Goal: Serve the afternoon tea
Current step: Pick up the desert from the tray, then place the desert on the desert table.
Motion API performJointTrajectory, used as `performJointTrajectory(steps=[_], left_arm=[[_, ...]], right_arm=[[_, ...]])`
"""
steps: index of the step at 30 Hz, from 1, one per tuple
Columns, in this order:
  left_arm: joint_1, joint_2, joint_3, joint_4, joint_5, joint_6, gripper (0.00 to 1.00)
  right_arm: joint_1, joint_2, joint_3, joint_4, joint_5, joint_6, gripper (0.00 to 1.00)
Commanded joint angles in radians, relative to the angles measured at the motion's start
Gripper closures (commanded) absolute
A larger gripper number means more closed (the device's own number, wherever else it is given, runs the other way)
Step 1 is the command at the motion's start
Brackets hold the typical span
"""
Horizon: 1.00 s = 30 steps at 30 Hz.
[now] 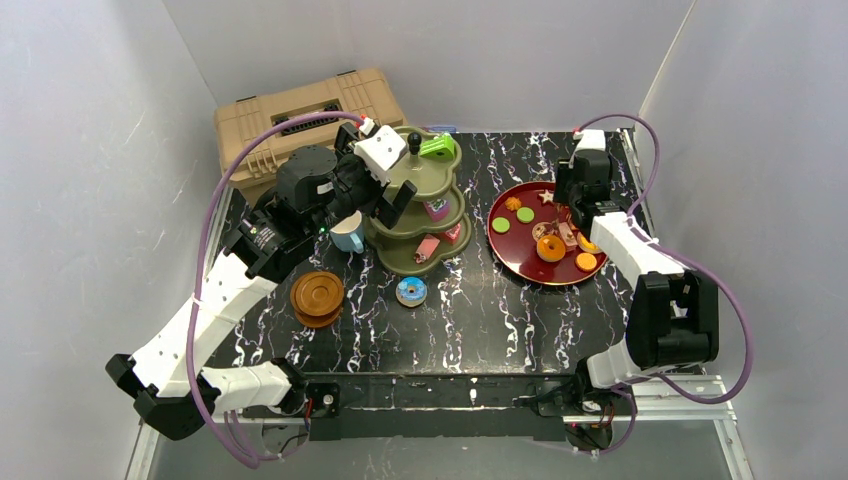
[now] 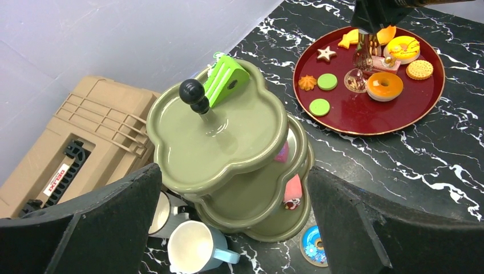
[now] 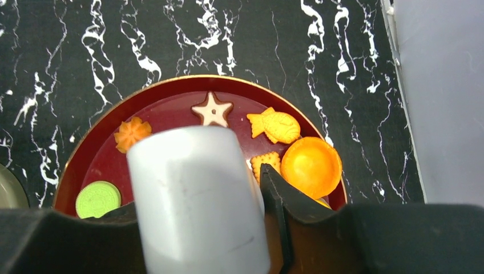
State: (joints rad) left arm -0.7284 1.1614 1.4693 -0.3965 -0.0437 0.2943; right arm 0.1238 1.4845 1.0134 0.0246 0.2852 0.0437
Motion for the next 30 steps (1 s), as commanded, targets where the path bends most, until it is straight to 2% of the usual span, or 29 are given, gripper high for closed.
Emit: performJointTrajectory(steps=[1,4,8,10,13,14,15,25,30], left_arm=[[0.006,-0.029,0.033,0.012,0.011,-0.01,0.02],[0.004,-0.029,0.034,0.013,0.013,-0.01,0.02],[0.006,-0.028,0.04,0.01,0.016,-0.012,0.02],[0.007,-0.03,0.038,0.01,0.015,-0.011,0.02],[0.006,-0.034,0.032,0.01,0.012,-0.009,0.02],[0.006,-0.036,0.029,0.01,0.01,-0.01,0.02],[0.006,-0.037,0.027,0.01,0.009,-0.009,0.02],[0.037,-0.005,0.068,-0.025,-0.001,-0.045,0.02],[0.11,0.045,0.117,-0.061,0.016,-0.082,0.02]], right_arm=[[-0.007,-0.05,-0.038,0.032,0.024,-0.013,0.5],[-0.007,-0.071,-0.056,0.014,0.032,0.001,0.48],[-0.007,-0.084,-0.071,0.011,0.037,0.015,0.5],[-0.007,-0.087,-0.068,0.007,0.038,0.023,0.6],[-0.007,-0.104,-0.06,0.016,0.032,0.029,0.89],[-0.007,-0.11,-0.058,0.022,0.027,0.031,0.96],[-0.007,-0.123,-0.053,0.023,0.025,0.03,0.99],[0.027,-0.237,0.099,-0.063,-0.037,0.056,0.99],[0.23,-0.27,0.17,-0.116,0.057,0.066,0.99]])
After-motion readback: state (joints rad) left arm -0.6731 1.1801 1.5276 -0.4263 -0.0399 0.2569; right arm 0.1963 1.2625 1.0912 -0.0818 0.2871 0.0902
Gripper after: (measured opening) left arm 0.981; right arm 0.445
